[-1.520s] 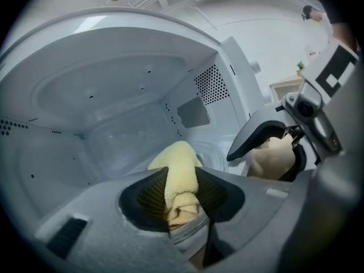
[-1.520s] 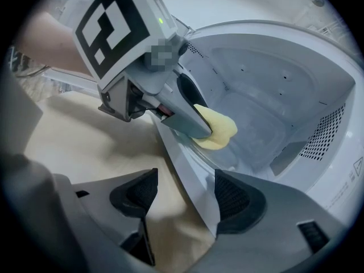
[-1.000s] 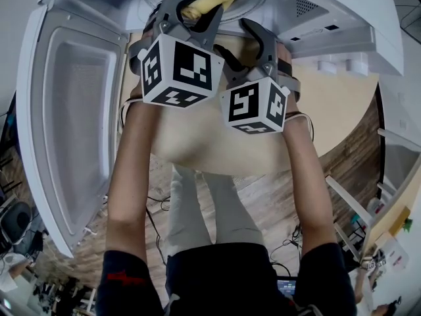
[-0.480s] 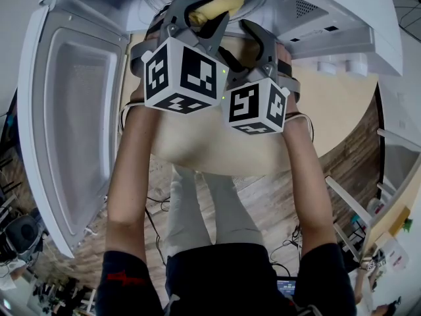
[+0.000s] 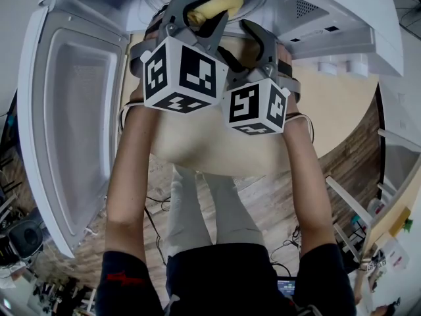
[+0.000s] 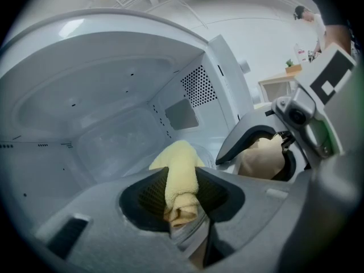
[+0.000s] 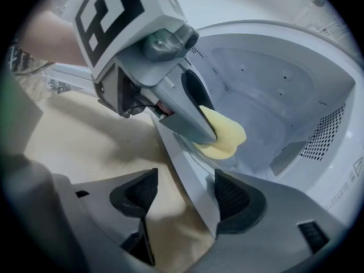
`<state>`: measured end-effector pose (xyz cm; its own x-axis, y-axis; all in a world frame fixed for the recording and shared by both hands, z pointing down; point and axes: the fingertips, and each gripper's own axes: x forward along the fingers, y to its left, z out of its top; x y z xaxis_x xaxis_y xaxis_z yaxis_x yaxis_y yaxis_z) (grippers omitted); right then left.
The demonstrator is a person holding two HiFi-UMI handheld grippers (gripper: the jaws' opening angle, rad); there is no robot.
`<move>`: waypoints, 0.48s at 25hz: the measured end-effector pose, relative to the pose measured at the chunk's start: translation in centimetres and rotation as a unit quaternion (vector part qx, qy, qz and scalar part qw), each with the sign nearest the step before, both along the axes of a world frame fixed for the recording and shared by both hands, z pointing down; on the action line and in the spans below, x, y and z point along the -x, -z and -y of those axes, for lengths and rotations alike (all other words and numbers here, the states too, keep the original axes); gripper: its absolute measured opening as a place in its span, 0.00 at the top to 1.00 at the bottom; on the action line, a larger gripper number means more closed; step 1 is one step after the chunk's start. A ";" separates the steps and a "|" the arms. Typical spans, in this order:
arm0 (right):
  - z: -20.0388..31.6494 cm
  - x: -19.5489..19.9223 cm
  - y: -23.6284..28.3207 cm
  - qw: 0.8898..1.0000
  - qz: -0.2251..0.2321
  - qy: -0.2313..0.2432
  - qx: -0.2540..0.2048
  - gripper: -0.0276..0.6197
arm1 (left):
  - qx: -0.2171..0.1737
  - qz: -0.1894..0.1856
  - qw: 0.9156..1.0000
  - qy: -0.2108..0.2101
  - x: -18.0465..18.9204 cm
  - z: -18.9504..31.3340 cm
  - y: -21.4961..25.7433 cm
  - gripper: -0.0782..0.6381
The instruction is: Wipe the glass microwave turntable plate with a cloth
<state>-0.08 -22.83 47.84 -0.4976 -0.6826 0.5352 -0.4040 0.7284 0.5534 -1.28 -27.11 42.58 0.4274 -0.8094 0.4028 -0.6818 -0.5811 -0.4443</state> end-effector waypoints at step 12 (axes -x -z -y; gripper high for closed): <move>0.1 0.0 0.0 1.000 0.000 0.000 -0.001 0.53 | 0.001 -0.005 0.999 0.039 2.5 0.6 0.0 0.72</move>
